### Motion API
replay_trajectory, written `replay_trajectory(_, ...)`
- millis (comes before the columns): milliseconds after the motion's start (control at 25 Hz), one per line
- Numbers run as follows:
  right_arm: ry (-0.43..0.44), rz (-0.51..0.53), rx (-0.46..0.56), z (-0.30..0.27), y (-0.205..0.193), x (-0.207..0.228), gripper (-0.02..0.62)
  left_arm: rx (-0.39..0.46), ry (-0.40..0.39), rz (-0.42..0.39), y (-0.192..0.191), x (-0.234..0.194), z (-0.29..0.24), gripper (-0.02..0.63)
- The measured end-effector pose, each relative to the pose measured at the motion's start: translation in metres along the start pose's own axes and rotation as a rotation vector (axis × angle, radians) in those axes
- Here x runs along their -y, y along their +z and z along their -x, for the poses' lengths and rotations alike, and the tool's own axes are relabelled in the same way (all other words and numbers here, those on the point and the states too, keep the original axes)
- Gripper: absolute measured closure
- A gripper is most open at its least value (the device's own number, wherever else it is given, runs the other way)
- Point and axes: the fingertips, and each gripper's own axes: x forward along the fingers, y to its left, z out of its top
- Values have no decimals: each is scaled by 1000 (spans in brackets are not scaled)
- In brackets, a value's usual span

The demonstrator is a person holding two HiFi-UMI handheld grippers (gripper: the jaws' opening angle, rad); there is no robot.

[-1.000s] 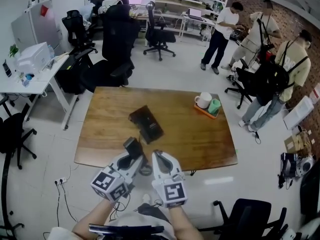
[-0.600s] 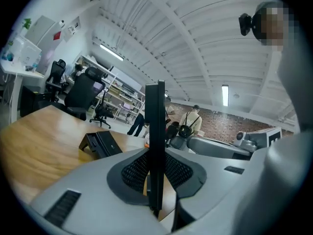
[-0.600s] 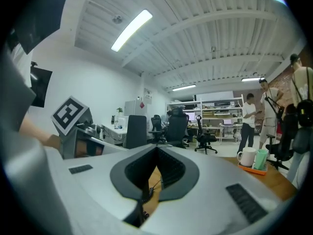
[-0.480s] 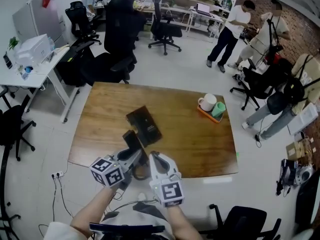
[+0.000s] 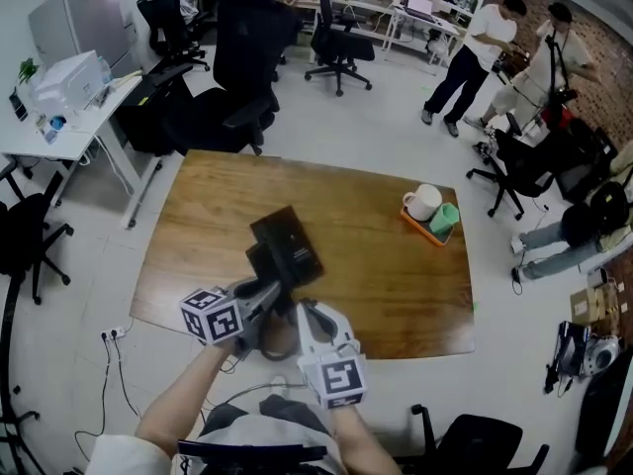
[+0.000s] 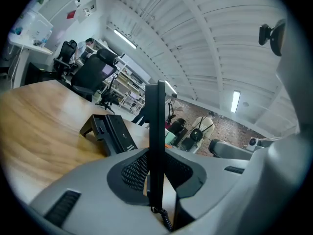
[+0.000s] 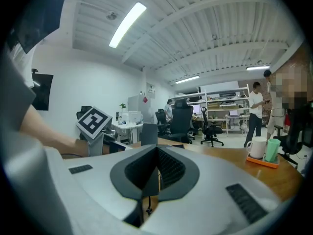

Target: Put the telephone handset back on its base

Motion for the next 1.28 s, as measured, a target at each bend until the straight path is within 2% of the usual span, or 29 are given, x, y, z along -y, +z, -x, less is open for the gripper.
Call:
replay_trajectory(440,3,12,-52,-14,-17,27,591,-12,-19,205,-4,-59,-38,528)
replay_trajectory(680,-4,1,-67,-22,-20,36,591,-53,-20,273,-11,-84,-55,528)
replay_trajectory(1040,-10,-19,-81,-23,-23,39,591,-35,-30,397,-13,-97,-67,528)
replay_trajectory(1280,-7,-21,-88,-25,-24,40,591,-36,-22,443,-13,-106,-71,528)
